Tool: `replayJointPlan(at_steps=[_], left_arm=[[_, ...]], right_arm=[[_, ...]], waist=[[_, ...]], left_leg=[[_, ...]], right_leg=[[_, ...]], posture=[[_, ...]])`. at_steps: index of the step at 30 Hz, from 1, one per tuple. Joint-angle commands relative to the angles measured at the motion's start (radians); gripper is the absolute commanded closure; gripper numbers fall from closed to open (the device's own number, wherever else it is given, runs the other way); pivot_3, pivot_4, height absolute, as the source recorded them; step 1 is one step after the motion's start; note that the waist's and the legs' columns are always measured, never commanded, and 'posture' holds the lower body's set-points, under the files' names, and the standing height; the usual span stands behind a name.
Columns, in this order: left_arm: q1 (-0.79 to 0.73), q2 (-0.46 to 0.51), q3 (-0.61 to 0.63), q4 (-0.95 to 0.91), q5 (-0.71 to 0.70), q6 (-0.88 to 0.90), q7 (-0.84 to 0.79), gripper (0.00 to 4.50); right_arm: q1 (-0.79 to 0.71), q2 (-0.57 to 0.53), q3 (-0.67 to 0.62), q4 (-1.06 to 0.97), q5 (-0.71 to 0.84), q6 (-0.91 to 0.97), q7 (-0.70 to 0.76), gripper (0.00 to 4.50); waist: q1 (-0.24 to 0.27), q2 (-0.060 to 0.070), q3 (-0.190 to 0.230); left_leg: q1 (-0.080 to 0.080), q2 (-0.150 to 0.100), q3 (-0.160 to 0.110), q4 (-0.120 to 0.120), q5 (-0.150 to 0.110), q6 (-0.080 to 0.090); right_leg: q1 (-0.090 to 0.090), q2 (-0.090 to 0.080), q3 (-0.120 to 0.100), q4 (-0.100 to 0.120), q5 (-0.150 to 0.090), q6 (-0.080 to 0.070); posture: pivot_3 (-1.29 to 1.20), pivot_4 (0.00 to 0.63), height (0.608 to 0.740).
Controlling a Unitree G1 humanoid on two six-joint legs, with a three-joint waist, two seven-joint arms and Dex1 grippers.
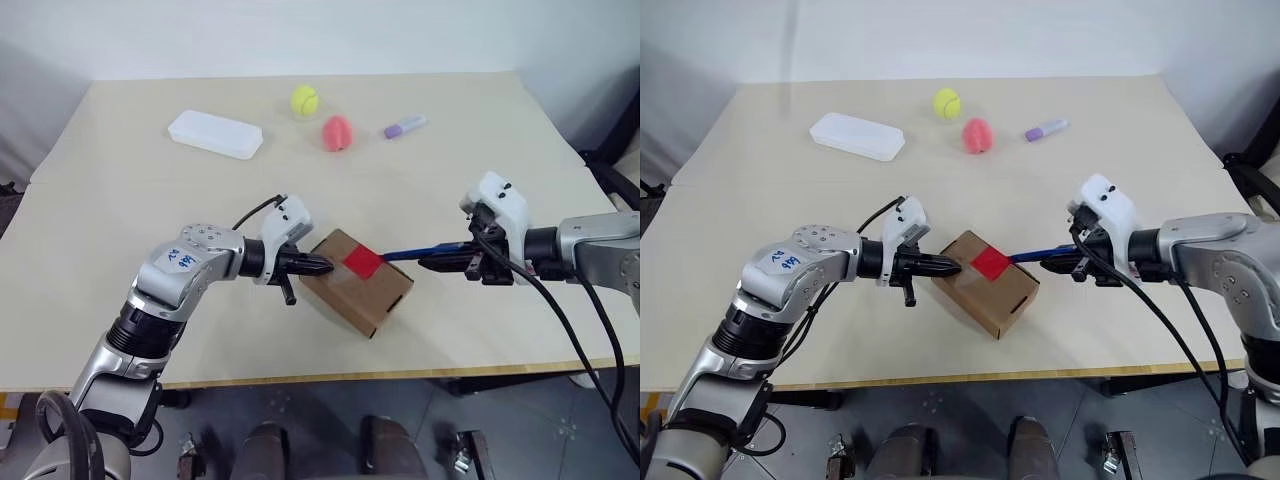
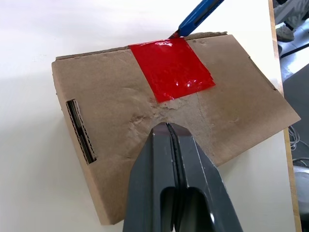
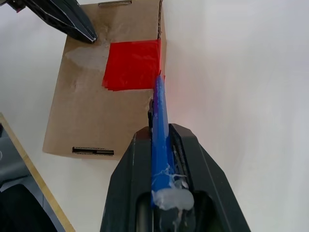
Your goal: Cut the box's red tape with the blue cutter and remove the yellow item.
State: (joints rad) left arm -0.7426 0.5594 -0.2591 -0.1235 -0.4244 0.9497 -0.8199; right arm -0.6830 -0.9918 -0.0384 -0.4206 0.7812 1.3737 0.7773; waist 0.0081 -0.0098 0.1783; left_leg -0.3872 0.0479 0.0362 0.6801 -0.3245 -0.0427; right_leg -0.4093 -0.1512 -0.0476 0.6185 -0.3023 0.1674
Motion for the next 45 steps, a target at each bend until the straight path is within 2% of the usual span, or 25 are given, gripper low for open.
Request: replayJointPlan(at_steps=[1, 16, 22, 27, 45], left_arm=[[0.012, 0.011, -0.036, 0.026, 0.042, 0.028, 0.015, 4.50], [0.001, 0.017, -0.042, 0.042, 0.044, 0.021, 0.010, 4.50], [-0.006, 0.011, -0.049, 0.048, 0.046, 0.011, 0.008, 4.50], [-0.007, 0.012, -0.049, 0.045, 0.043, 0.014, 0.010, 4.50], [-0.002, 0.015, -0.048, 0.041, 0.043, 0.014, 0.010, 4.50]], right_arm=[[0.011, -0.036, -0.025, -0.035, 0.022, -0.004, 0.026, 4.38], [0.017, -0.093, -0.079, -0.049, 0.071, 0.008, 0.048, 4.38], [-0.056, 0.021, -0.111, -0.009, 0.082, 0.012, -0.039, 4.38], [-0.064, 0.048, -0.111, -0.011, 0.089, 0.026, -0.066, 4.38], [0.032, 0.007, -0.116, -0.047, 0.100, 0.038, -0.067, 4.38]], waist=[[0.000, 0.000, 0.000], [0.007, 0.000, 0.000], [0.006, 0.000, 0.000], [0.014, 0.000, 0.000], [0.013, 0.000, 0.000]], left_leg=[[0.000, 0.000, 0.000, 0.000, 0.000, 0.000], [0.000, 0.000, 0.000, 0.001, 0.000, 0.000], [0.000, 0.000, 0.001, 0.002, 0.000, 0.000], [0.000, 0.000, 0.001, 0.002, 0.000, 0.000], [0.000, 0.000, 0.001, 0.002, 0.000, 0.001]], right_leg=[[0.000, 0.000, 0.000, 0.000, 0.000, 0.000], [0.000, 0.000, 0.000, -0.001, 0.000, 0.000], [0.000, 0.000, 0.001, -0.001, 0.000, -0.001], [0.000, 0.000, 0.001, -0.001, 0.000, -0.001], [0.000, 0.000, 0.001, -0.001, 0.000, -0.001]], posture=[[0.00, 0.150, 0.740], [0.00, 0.150, 0.740], [0.00, 0.150, 0.740], [0.00, 0.150, 0.740], [0.00, 0.150, 0.740]])
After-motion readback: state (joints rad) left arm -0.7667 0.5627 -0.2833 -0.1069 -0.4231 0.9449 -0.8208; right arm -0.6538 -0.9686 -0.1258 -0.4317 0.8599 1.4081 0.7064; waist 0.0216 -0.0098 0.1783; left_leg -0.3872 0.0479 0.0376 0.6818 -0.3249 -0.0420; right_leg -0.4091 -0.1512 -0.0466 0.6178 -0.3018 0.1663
